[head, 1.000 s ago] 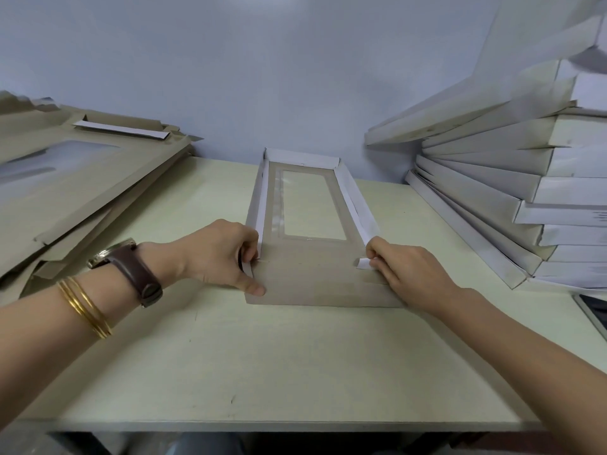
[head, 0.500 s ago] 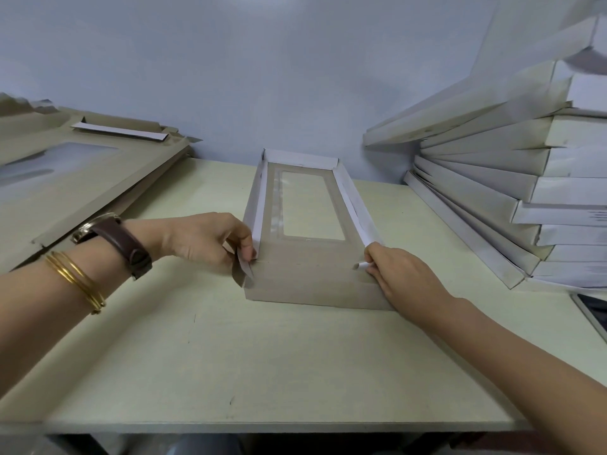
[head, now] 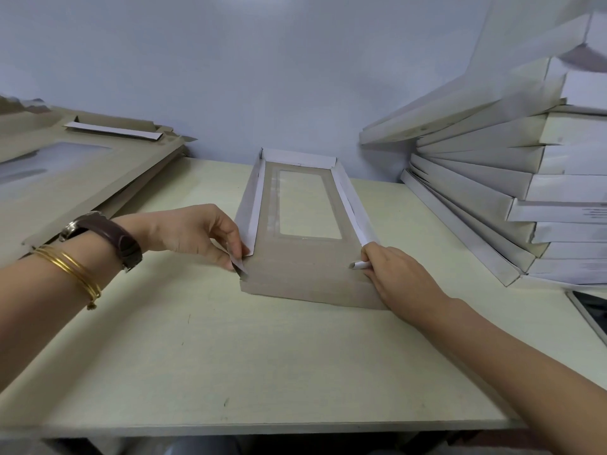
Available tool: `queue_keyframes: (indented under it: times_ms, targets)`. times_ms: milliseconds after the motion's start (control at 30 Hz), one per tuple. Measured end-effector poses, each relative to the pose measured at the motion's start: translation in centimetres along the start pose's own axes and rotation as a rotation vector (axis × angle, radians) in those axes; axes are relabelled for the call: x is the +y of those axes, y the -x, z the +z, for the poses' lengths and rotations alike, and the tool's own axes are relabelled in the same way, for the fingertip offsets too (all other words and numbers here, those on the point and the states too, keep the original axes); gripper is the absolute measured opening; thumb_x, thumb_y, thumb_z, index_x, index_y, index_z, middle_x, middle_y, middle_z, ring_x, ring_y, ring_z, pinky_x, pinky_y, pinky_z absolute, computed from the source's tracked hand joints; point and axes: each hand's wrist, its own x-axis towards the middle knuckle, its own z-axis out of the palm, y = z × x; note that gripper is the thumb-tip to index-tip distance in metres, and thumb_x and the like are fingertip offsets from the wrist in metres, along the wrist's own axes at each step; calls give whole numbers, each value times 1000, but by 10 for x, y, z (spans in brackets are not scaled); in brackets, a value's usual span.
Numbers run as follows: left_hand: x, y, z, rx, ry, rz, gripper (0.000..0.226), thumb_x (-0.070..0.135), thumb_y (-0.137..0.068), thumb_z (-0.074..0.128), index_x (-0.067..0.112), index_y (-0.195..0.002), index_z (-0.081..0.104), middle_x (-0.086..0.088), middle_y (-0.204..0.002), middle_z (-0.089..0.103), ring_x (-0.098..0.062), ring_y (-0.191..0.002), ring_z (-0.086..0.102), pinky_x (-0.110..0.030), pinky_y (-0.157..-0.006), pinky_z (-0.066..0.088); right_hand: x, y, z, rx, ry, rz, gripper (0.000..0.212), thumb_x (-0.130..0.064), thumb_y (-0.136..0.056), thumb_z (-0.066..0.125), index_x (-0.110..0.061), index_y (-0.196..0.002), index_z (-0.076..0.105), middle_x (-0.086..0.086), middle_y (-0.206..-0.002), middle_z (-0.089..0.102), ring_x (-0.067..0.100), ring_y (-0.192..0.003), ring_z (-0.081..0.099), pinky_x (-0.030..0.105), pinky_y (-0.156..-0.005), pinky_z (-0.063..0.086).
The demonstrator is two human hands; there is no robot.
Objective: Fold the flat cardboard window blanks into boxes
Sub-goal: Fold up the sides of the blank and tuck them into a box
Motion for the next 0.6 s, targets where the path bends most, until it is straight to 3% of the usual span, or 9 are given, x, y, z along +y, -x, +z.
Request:
queue_keyframes:
  times_ms: [100, 233, 367, 600]
  targets:
    - [-3, 0, -2, -4, 68, 3, 12, 12, -73, 81, 19, -81, 77, 3, -99, 75, -21, -107, 66, -35, -96, 51, 0, 0, -1, 1, 12, 1, 16, -18, -102, 37, -11, -88, 40, 6, -77, 52, 28, -72, 46, 43, -64, 44]
    - [-8, 1, -5, -10, 213, 5, 19, 21, -68, 79, 19, -88, 79, -3, -105, 74, -23, -112, 64, -31, -101, 48, -1, 0, -1, 0, 14, 1, 16, -16, -102, 38, -11, -87, 39, 4, -77, 51, 26, -72, 45, 41, -63, 44]
    - [-18, -1, -7, -27, 341, -39, 24, 16, -70, 76, 14, -94, 78, -9, -112, 71, -22, -112, 64, -21, -92, 51, -2, 0, -1, -6, 17, 12, 15, -16, -102, 37, -12, -88, 39, 3, -77, 51, 26, -73, 46, 41, -64, 45]
    - [-28, -3, -9, -42, 561, -131, 39, 9, -62, 80, -2, -98, 74, -20, -117, 67, -24, -108, 66, -20, -82, 55, -1, 0, 1, -12, 26, -2, 14, -16, -102, 36, -13, -88, 38, 4, -82, 54, 26, -76, 47, 43, -67, 46]
